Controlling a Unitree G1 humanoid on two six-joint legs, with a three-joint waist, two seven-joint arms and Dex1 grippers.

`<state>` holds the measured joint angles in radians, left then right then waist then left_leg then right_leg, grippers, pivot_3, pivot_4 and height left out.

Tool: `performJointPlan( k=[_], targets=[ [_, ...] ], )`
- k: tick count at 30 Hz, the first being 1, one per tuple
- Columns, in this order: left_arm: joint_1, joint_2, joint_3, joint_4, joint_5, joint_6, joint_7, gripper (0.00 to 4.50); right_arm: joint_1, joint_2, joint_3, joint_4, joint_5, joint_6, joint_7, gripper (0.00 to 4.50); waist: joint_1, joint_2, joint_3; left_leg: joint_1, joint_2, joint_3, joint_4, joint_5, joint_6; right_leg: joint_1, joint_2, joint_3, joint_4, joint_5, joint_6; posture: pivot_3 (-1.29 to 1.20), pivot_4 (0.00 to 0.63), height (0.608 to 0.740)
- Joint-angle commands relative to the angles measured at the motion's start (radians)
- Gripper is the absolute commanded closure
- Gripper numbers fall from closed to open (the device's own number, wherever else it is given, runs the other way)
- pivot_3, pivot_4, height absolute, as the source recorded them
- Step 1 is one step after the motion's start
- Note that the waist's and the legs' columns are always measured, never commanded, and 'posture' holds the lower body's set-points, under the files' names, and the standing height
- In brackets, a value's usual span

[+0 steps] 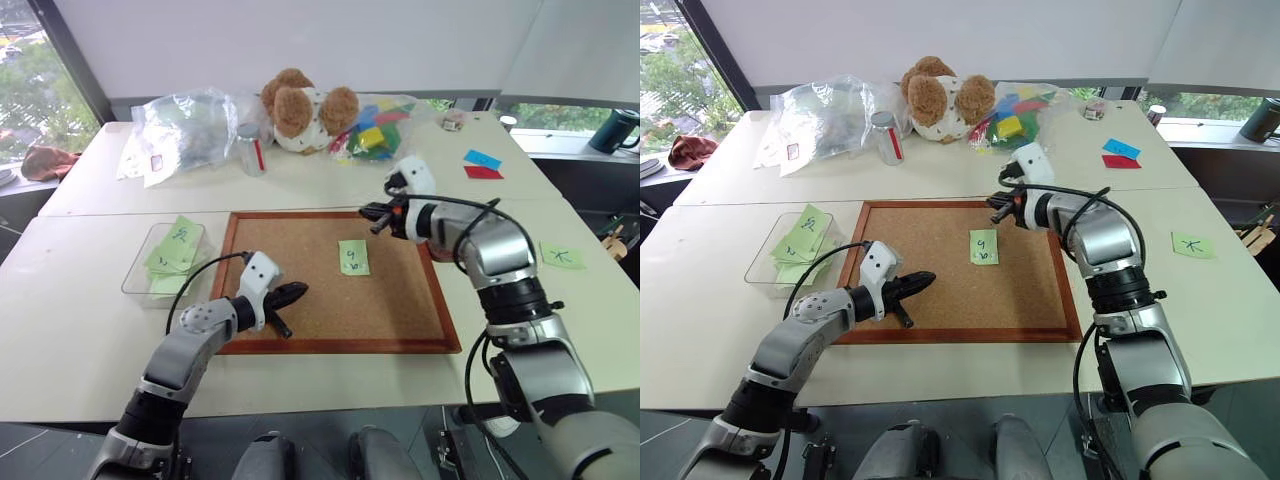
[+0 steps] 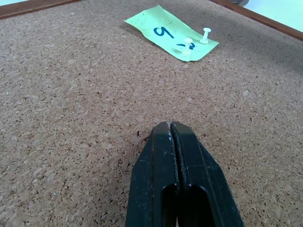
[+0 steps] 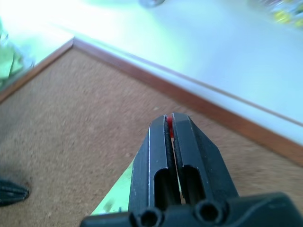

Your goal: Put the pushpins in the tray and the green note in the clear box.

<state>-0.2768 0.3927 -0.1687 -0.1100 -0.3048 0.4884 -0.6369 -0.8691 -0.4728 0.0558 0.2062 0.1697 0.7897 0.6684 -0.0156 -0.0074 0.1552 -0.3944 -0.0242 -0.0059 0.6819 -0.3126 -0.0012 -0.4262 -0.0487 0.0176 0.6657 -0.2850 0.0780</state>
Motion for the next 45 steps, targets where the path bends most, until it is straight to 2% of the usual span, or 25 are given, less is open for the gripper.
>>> performJointPlan(
  k=[1,7,13,19,22,28,35,45],
  targets=[
    [0.025,0.009,-0.009,0.034,0.022,0.029,-0.002,4.5,-0.029,-0.06,-0.074,0.045,-0.008,-0.038,-0.035,4.47,0.001,0.0,0.0,0.0,0.0,0.0,0.0,0.0,0.0,0.0,0.0,0.0,0.0,0.0,0.0,0.0,0.15,0.74],
    [0.017,0.007,-0.017,0.04,0.026,0.022,-0.008,4.5,-0.019,-0.159,-0.091,0.315,-0.063,-0.191,-0.049,4.47,0.001,0.0,0.0,0.001,0.0,0.0,0.0,0.0,0.0,0.002,0.0,0.0,0.0,0.0,0.0,0.0,0.15,0.74],
    [0.018,0.008,-0.016,0.038,0.031,0.024,-0.013,4.5,-0.031,-0.157,-0.097,0.478,-0.07,-0.273,-0.056,4.47,-0.001,0.002,-0.001,0.002,0.0,0.001,0.0,0.0,0.0,0.002,0.0,0.001,0.0,0.0,0.0,0.0,0.15,0.74],
    [0.023,0.012,-0.013,0.03,0.032,0.028,-0.013,4.5,-0.017,-0.152,-0.084,0.531,-0.081,-0.295,-0.039,4.47,0.0,0.002,-0.001,0.002,0.0,0.001,0.0,0.0,0.0,0.002,0.0,0.001,0.0,0.0,0.0,0.0,0.15,0.74],
    [0.027,0.014,-0.011,0.027,0.032,0.029,-0.013,4.5,-0.008,-0.152,-0.088,0.527,-0.078,-0.295,-0.031,3.65,-0.001,0.002,-0.001,0.002,0.0,0.001,0.0,0.0,0.0,0.002,0.0,0.001,0.0,0.0,0.0,0.0,0.15,0.74],
    [0.03,0.017,-0.01,0.026,0.033,0.028,-0.014,4.5,-0.012,-0.172,-0.094,0.504,-0.075,-0.281,-0.011,0.85,-0.001,0.002,-0.001,0.002,0.0,0.001,0.0,0.0,0.0,0.002,0.0,0.001,0.0,0.0,0.0,0.0,0.15,0.74],
    [0.023,0.016,-0.011,0.034,0.036,0.023,-0.016,4.5,0.014,-0.212,-0.098,0.347,-0.049,-0.218,0.054,0.85,0.0,0.002,-0.001,0.002,0.0,0.001,-0.001,0.0,0.0,0.002,0.0,0.001,0.0,0.0,0.0,0.0,0.15,0.74],
    [0.011,0.006,-0.007,0.047,0.03,0.019,-0.016,4.5,0.155,-0.222,-0.014,-0.131,0.052,-0.073,0.225,0.85,0.003,0.003,-0.002,0.002,0.0,0.001,-0.001,-0.001,0.001,0.002,0.0,0.001,-0.001,0.0,0.0,0.0,0.15,0.74]
  ],
)
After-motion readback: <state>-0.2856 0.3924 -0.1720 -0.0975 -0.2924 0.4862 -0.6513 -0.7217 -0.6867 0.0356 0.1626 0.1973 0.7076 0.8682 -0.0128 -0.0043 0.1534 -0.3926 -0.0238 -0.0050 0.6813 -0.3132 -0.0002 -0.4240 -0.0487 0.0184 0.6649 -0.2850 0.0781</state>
